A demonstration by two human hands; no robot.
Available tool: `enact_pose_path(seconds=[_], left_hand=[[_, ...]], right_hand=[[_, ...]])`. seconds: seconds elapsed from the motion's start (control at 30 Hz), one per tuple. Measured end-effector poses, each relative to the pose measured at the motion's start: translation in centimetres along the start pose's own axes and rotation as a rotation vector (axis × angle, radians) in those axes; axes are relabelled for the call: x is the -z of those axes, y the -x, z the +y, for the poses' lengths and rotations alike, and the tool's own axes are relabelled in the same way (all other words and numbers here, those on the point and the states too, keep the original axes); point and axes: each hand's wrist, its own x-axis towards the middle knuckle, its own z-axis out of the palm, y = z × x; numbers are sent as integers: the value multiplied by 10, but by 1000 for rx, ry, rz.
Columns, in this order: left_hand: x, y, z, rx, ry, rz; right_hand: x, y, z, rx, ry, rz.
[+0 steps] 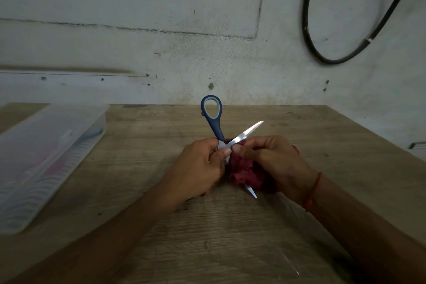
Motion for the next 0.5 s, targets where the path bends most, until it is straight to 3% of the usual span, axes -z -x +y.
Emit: enact_pose_path(seconds=[0.37, 0.5], left_hand=[[2, 0, -1, -6, -37, -37], [2, -2, -4, -8, -68, 26]], right_hand=[[3, 0, -6, -31, 141, -139], [6, 4, -5, -20, 374, -171]])
